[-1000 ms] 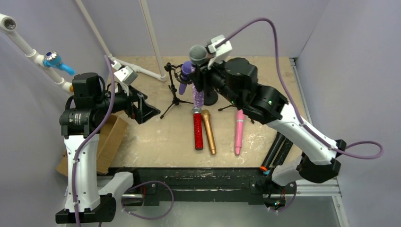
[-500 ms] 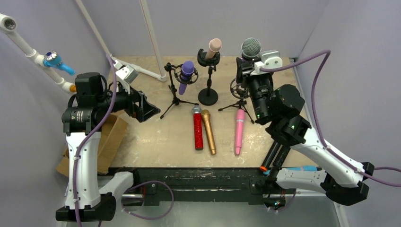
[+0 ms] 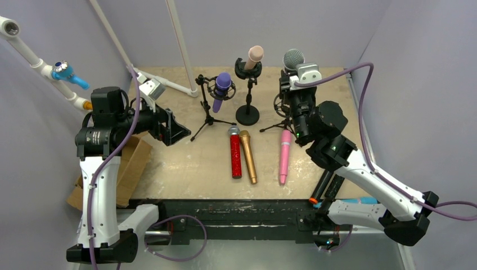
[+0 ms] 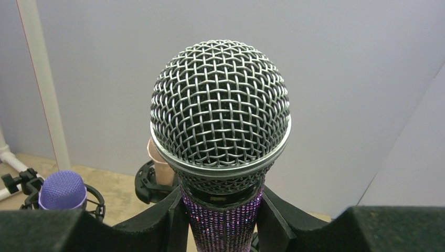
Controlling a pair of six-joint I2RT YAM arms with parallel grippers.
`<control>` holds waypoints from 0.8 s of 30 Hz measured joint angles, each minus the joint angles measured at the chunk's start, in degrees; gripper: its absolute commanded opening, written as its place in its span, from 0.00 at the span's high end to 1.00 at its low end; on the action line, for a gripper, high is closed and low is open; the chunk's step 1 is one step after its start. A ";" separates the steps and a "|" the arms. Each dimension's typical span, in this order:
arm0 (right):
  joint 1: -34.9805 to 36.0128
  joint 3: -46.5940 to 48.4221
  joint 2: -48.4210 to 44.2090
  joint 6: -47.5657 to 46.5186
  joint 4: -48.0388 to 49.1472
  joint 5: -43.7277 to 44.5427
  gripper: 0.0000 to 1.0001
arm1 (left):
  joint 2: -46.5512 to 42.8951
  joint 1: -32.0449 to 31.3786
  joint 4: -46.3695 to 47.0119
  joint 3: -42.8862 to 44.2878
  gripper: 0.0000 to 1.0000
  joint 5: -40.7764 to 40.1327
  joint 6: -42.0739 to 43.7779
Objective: Attach the microphones to the stand
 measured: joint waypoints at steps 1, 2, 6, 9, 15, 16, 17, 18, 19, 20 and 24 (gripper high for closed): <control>-0.11 -0.33 -0.02 0.02 0.13 -0.04 1.00 | 0.00 0.00 0.00 0.00 0.00 -0.02 0.00; -0.22 -0.66 -0.07 0.02 0.11 -0.11 1.00 | 0.00 0.00 0.00 0.00 0.00 -0.02 0.00; -0.28 -1.92 -0.11 0.09 0.13 -0.35 1.00 | 0.00 0.00 0.00 0.00 0.00 -0.02 0.00; -0.33 -2.99 -0.11 0.09 0.22 -0.42 1.00 | 0.00 0.00 0.00 0.00 0.00 -0.04 0.00; -0.96 -5.35 -0.13 0.07 0.94 -0.52 1.00 | 0.00 0.00 0.00 0.00 0.00 -0.26 0.00; -1.05 -5.68 -0.13 0.07 1.11 -0.52 1.00 | 0.02 0.00 0.00 0.00 0.00 -0.28 0.00; -1.16 -6.03 -0.17 0.04 1.40 -0.52 1.00 | 0.02 0.00 0.00 0.00 0.00 -0.31 0.00; -1.31 -6.36 -0.17 0.04 1.53 -0.52 1.00 | 0.02 0.00 0.00 0.00 0.00 -0.33 0.00; -1.42 -6.62 -0.17 0.04 1.86 -0.52 1.00 | 0.02 0.00 0.00 0.00 0.00 -0.33 0.00; -1.64 -7.08 -0.22 0.04 2.34 -0.55 1.00 | 0.02 0.00 0.00 0.00 0.00 -0.35 0.00; -2.25 -7.93 -0.22 0.04 3.19 -1.03 1.00 | 0.02 0.00 0.00 0.00 0.00 -0.44 0.00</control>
